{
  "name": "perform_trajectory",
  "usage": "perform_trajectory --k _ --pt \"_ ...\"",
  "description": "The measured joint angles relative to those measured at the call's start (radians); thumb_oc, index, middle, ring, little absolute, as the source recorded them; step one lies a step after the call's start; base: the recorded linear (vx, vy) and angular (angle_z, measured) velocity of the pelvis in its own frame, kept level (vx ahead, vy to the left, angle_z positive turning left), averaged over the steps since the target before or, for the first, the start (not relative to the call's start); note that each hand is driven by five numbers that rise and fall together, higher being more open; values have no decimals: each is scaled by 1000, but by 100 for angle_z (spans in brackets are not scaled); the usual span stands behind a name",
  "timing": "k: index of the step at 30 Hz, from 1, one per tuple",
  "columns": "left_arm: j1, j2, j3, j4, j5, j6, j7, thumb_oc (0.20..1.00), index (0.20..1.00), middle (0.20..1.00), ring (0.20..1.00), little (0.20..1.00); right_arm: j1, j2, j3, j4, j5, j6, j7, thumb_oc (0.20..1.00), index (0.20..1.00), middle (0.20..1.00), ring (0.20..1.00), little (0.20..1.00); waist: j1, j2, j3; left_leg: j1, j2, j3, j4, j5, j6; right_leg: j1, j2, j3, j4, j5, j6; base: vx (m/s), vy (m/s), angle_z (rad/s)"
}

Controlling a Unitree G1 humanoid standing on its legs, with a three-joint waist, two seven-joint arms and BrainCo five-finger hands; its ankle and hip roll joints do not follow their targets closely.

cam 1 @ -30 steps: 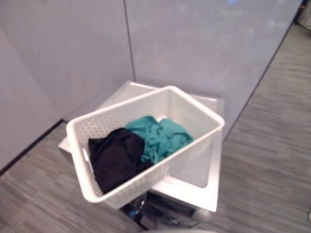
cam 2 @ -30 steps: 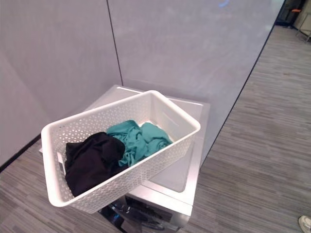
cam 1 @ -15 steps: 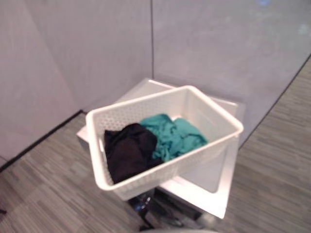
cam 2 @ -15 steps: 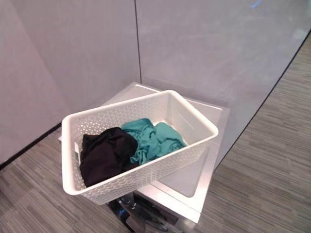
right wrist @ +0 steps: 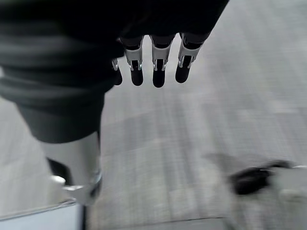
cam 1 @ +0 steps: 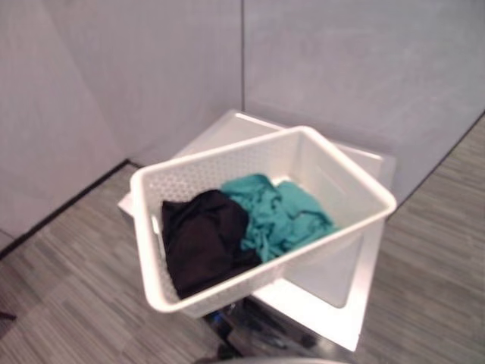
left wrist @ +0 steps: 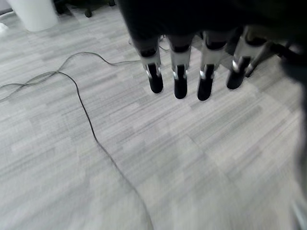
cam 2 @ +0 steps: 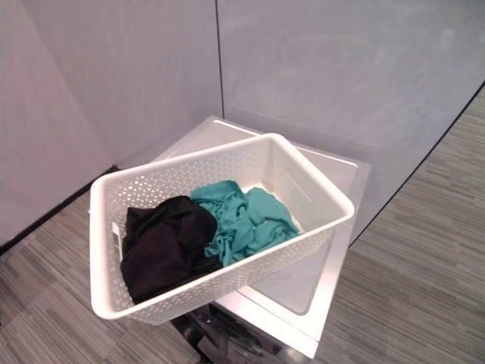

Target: Grab the laundry basket,head to the washer,open it,put in the laundry and shut it.

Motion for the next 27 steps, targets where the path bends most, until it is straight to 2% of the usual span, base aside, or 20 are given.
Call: perform_trajectory --k 8,16,27 --pt "15 15 17 16 -40 -5 -41 1000 1000 1000 1000 1000 45 -7 7 83 9 29 81 1000 1000 1000 1000 1000 -4 -15 -11 14 13 3 -3 0 -7 16 12 4 -8 -5 -9 -5 8 -1" --pt "41 4 33 27 -110 -18 -77 1000 1000 1000 1000 1000 98 50 50 69 8 33 116 1000 1000 1000 1000 1000 -9 -33 -35 13 17 15 -4 0 -8 1 12 21 -1 -8 -14 0 14 -4" --pt "41 4 33 24 -138 -26 -91 1000 1000 1000 1000 1000 119 34 41 26 79 10 136 1000 1000 1000 1000 1000 -37 -17 -42 13 24 31 -4 -1 -9 -10 14 36 -1 -8 -14 0 5 -4"
